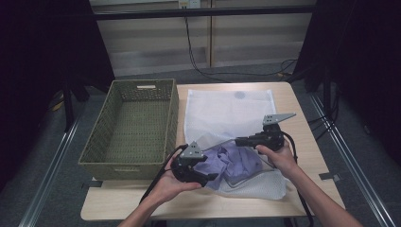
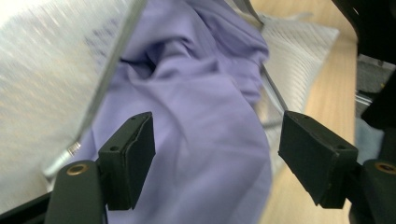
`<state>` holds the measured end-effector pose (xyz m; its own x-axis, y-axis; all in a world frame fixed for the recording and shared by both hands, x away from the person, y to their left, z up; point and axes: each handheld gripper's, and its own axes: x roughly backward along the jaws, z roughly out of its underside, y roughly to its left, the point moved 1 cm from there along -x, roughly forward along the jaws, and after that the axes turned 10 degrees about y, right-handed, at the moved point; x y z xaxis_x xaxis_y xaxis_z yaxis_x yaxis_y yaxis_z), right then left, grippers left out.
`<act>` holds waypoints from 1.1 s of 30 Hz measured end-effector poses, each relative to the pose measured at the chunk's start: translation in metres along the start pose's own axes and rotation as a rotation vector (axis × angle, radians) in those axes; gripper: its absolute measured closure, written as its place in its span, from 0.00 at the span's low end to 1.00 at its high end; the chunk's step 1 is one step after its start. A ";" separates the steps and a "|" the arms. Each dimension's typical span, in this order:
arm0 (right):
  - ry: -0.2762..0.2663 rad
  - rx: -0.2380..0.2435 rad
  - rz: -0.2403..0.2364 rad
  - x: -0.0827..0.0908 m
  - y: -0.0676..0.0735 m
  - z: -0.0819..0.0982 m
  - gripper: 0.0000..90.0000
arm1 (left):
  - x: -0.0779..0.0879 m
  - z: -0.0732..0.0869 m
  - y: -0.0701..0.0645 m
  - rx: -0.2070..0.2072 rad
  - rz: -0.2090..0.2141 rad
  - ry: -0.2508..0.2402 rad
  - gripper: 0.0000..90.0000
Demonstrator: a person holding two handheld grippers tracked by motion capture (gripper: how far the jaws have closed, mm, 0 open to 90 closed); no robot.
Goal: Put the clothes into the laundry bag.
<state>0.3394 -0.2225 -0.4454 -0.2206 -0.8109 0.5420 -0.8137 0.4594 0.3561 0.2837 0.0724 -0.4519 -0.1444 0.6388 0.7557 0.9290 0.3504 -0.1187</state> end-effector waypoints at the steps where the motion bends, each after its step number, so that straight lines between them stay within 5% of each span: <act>1: 0.000 0.001 0.000 0.000 0.000 0.000 0.99 | -0.001 0.004 -0.001 -0.003 0.002 -0.004 0.30; 10: 0.006 0.011 0.003 0.000 0.003 -0.001 0.99 | -0.012 0.025 -0.003 -0.051 -0.026 0.104 0.28; 17: 0.015 0.011 0.000 -0.003 0.002 0.001 0.99 | -0.023 0.023 -0.007 -0.059 -0.038 0.119 0.27; 19: 0.016 0.017 0.000 -0.003 0.002 0.001 0.99 | -0.026 0.023 -0.004 -0.109 -0.045 0.154 0.26; 20: 0.018 0.018 0.001 -0.004 0.002 0.001 0.99 | -0.028 0.024 -0.006 -0.071 -0.055 0.136 0.27; 21: 0.019 0.017 0.000 -0.004 0.002 0.001 0.99 | -0.027 0.024 -0.002 -0.089 -0.052 0.147 0.29; 24: 0.021 0.017 0.000 -0.004 0.003 0.001 0.99 | -0.028 0.026 0.002 -0.060 -0.037 0.121 0.41; 30: 0.027 0.019 -0.001 -0.006 0.002 0.001 0.99 | -0.027 0.027 0.006 -0.076 -0.023 0.159 0.85; 33: 0.028 0.019 -0.002 -0.006 0.003 0.001 0.99 | -0.026 0.026 0.006 -0.074 -0.018 0.165 0.94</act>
<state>0.3378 -0.2167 -0.4488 -0.2043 -0.8009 0.5629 -0.8241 0.4511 0.3427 0.2842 0.0755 -0.4895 -0.1091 0.5095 0.8536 0.9503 0.3053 -0.0608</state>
